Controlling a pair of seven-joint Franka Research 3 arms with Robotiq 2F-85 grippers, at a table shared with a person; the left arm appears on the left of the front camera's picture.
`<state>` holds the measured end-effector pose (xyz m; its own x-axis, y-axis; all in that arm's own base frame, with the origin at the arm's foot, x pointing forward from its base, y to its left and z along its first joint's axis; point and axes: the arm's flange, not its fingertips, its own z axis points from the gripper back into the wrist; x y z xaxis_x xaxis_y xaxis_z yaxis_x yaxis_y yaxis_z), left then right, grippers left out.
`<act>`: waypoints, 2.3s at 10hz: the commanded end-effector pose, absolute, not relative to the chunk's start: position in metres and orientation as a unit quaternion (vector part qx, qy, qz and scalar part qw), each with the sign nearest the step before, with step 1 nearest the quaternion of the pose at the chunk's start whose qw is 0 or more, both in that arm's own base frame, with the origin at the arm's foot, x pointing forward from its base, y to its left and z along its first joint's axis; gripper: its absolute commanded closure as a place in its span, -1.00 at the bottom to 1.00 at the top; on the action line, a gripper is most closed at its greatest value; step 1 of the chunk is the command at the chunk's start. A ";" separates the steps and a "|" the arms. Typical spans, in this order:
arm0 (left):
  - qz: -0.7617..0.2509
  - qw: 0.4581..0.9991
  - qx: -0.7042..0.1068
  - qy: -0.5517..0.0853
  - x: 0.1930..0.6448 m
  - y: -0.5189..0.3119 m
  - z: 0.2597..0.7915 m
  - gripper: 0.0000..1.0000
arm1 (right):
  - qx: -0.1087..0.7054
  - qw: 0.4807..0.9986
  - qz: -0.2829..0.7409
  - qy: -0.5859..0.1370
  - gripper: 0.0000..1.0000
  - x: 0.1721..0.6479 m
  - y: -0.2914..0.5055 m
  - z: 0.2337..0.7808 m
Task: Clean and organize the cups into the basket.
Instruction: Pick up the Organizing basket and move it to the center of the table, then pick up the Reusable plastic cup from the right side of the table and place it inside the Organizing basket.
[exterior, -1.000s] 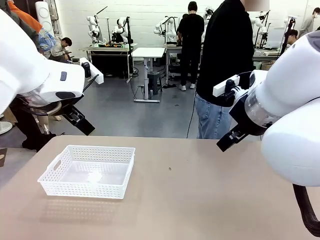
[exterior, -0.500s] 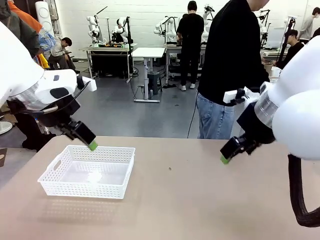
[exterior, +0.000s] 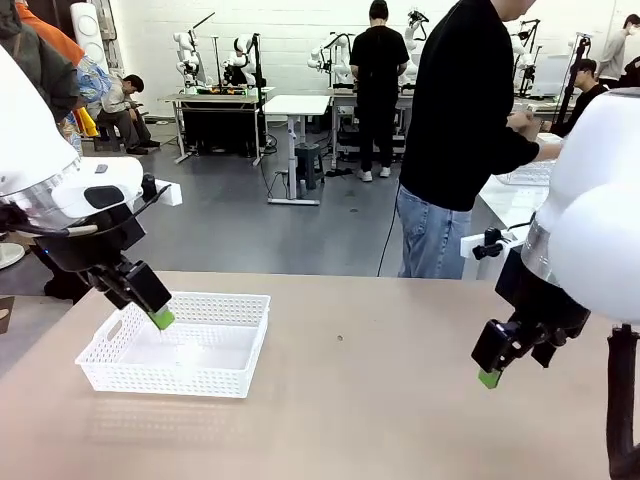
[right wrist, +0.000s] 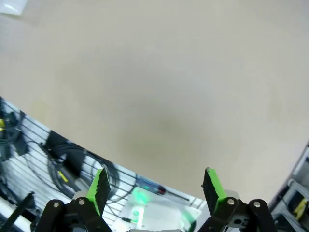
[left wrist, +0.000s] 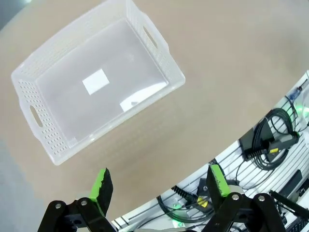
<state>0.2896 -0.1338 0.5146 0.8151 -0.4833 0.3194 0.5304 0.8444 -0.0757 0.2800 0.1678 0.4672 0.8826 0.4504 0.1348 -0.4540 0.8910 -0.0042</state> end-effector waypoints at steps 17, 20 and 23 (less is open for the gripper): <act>0.085 0.801 -0.564 -0.184 0.214 0.236 0.486 -1.00 | 0.626 0.710 -0.070 -0.316 -1.00 0.125 -0.217 0.418; 0.069 0.796 -0.571 -0.188 0.214 0.237 0.491 -1.00 | 0.637 0.709 -0.073 -0.293 -1.00 0.142 -0.250 0.421; 0.069 0.796 -0.571 -0.188 0.214 0.237 0.491 -1.00 | 0.637 0.709 -0.073 -0.293 -1.00 0.142 -0.250 0.421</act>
<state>0.2140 0.2357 0.4905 0.9203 0.3338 0.2041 0.0832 0.3429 -0.9357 0.1434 -0.2485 0.4176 0.8233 -0.4753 0.3104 -0.2476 0.1913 0.9498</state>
